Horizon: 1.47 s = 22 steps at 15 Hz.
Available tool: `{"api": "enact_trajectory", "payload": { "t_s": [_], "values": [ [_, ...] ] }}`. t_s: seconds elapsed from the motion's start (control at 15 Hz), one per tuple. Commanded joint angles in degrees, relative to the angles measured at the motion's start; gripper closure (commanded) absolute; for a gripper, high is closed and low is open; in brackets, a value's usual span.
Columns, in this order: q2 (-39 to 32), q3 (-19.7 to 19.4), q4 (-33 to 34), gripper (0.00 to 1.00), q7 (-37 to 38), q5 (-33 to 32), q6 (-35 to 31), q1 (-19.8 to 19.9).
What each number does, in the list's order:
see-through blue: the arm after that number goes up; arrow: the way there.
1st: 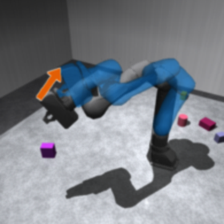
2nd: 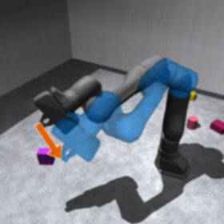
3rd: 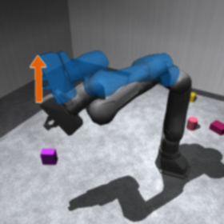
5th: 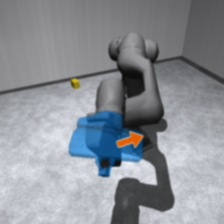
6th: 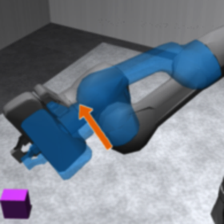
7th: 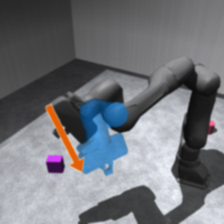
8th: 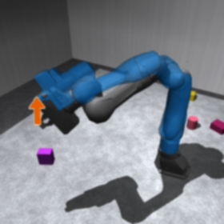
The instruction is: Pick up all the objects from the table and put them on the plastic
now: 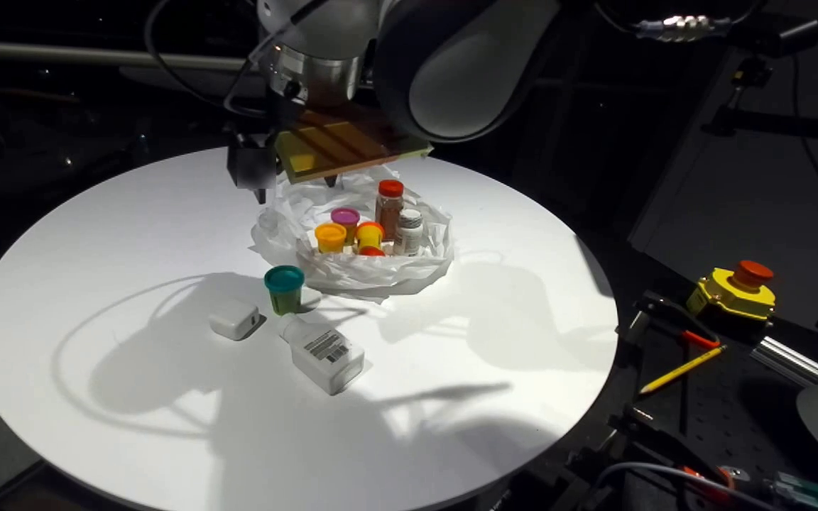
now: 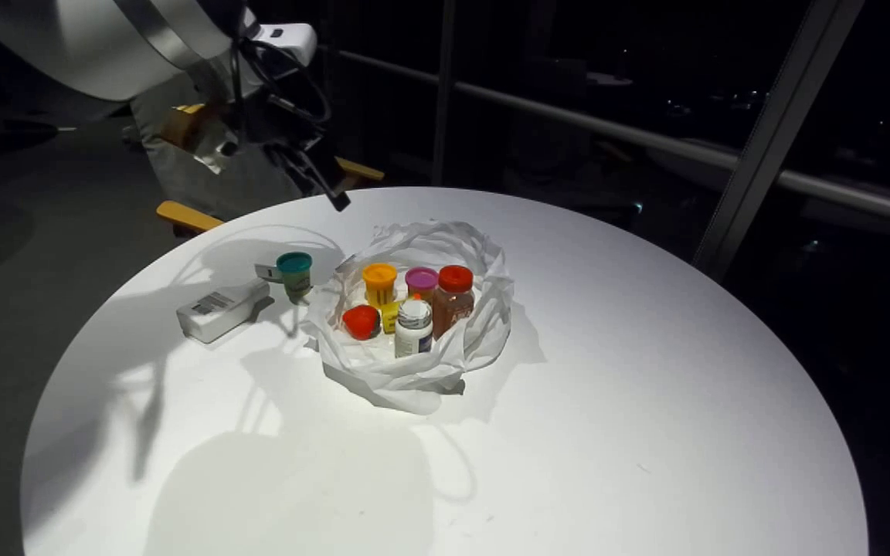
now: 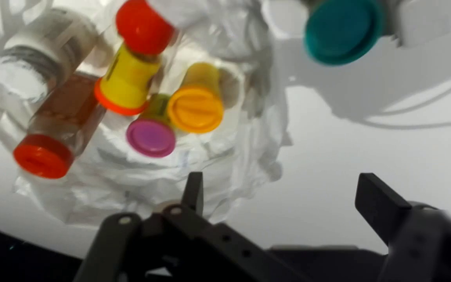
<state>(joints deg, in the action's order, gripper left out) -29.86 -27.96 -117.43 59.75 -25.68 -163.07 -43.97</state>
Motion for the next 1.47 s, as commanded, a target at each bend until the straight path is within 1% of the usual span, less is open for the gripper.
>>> {"api": "enact_trajectory", "payload": {
  "t_s": [0.0, 0.13, 0.27, 0.4, 0.6, 0.73, 1.0, 1.27, 1.33, 1.4],
  "values": [
    [2.19, 15.51, 1.32, 0.0, -14.47, 11.75, 4.19, 11.25],
    [0.0, 24.44, 4.9, 0.0, -22.04, 18.56, 9.31, 18.88],
    [-3.07, 26.47, 9.34, 0.0, -24.45, 20.62, 15.43, 21.43],
    [-5.68, 26.51, 13.41, 0.0, -24.69, 20.42, 21.0, 22.47],
    [-9.18, 27.44, 18.17, 0.0, -26.3, 20.72, 26.32, 24.09],
    [-10.69, 28.65, 20.08, 0.0, -28.31, 21.39, 27.69, 24.86],
    [-13.87, 28.68, 23.85, 0.0, -29.71, 21.6, 29.2, 25.2],
    [-16.28, 29.48, 26.58, 0.0, -32.0, 24.1, 30.48, 26.87],
    [-16.91, 29.49, 27.36, 0.02, -32.63, 24.82, 30.84, 27.19],
    [-17.41, 29.78, 28.01, 0.26, -33.41, 25.63, 31.44, 27.69]
  ]
}}
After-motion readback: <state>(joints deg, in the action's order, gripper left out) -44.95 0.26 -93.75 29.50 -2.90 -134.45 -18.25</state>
